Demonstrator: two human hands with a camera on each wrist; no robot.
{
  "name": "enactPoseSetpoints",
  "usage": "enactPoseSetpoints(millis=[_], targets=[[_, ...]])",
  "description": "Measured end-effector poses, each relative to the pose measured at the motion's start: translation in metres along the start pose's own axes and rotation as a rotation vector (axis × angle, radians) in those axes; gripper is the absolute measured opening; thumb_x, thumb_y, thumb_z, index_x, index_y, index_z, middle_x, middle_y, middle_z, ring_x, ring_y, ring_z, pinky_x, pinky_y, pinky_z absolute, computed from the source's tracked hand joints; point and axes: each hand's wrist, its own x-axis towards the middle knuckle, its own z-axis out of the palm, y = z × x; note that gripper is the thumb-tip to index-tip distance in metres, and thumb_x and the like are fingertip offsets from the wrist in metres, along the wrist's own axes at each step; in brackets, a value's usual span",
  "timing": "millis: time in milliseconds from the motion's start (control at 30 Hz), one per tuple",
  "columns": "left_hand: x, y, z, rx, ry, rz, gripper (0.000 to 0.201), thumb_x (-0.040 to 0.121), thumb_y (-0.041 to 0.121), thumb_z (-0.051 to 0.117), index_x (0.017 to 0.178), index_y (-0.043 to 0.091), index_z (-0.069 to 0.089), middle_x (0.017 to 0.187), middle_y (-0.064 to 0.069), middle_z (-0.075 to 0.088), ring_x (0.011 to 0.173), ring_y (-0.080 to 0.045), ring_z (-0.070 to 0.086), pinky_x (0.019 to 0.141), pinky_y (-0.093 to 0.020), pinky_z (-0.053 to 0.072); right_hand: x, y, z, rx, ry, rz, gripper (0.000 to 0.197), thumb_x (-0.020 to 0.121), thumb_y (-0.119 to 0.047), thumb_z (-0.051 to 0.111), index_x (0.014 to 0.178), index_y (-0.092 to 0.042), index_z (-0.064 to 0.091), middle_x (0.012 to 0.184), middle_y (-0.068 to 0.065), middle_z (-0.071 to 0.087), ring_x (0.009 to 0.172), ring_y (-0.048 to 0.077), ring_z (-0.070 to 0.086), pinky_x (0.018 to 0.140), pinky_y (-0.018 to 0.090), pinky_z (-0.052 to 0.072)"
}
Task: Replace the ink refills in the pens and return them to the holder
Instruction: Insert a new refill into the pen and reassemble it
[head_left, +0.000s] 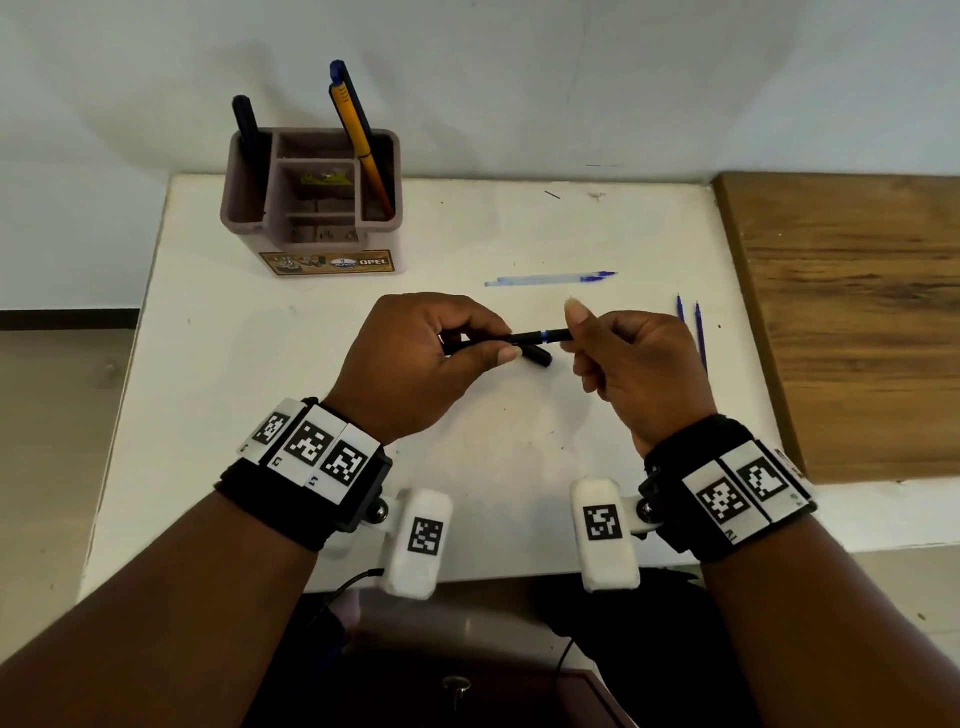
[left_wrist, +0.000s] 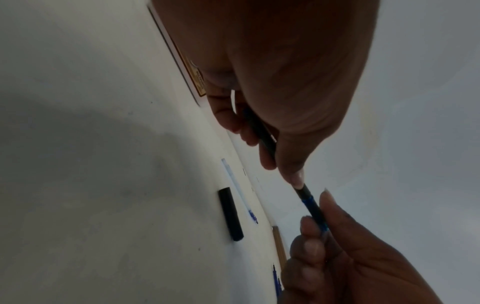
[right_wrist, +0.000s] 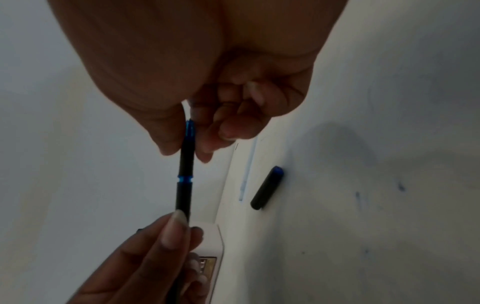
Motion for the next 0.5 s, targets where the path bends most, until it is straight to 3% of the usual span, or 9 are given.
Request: enactPoseSetpoints(millis=[67,167,300,433,500], targets=[[0.0002,-0.0001,-0.0001,-0.003,-0.002,0.002,0.012,0.084,0.031,0.080,0.093,0.023,0.079,0.084,0.016,0.074,0.079,-0.004,0.067,0.069,-0.014,0.046,0.0007,0.0006,-0.0010,-0.048,-0.022,0.019,0.046,0.090,-0.055,0.064,0.073,-0.013,0.073,0.059,-0.001,0.066,0.051,0.010,0.055,0.052,0.017,0.044],[0.0005,-0.0009,-0.0010,-0.011,0.003,-0.003,0.013,0.083,0.032,0.080,0.094,0.024,0.079,0.085,0.017,0.074,0.080,-0.005,0.067,0.070,-0.013,0.047,0.0020,0.0019,-0.0020,0.013,-0.041,-0.014,0.032,0.092,-0.040,0.068,0.071,-0.016,0.066,0.064,0.000,0.066,0.056,0.013,0.056,0.055,0.021,0.040],[0.0011,-0.0017,-0.0013,0.000,-0.002,-0.002,0.012,0.083,0.032,0.080,0.094,0.026,0.079,0.084,0.020,0.073,0.081,-0.003,0.067,0.070,-0.011,0.046,-0.0004,0.0034,0.0011,-0.057,-0.055,-0.039,0.050,0.098,-0.044,0.058,0.069,-0.003,0.062,0.059,0.004,0.062,0.050,0.010,0.053,0.050,0.014,0.041],[0.0014,-0.0033,-0.0016,0.003,-0.006,0.000,0.011,0.084,0.032,0.079,0.094,0.027,0.079,0.085,0.019,0.073,0.082,-0.005,0.068,0.071,-0.015,0.049,0.0011,0.0064,0.0013,-0.011,-0.076,-0.043,0.038,0.098,-0.035,0.060,0.073,-0.008,0.061,0.066,0.007,0.065,0.058,0.014,0.056,0.056,0.021,0.040],[0.0014,-0.0041,-0.0019,-0.001,-0.014,-0.006,0.010,0.084,0.032,0.079,0.093,0.028,0.079,0.085,0.019,0.073,0.082,-0.005,0.068,0.070,-0.015,0.049,0.0017,0.0085,0.0022,-0.059,-0.070,-0.057,0.048,0.100,-0.041,0.056,0.069,-0.005,0.060,0.066,0.012,0.065,0.056,0.012,0.056,0.054,0.019,0.041]])
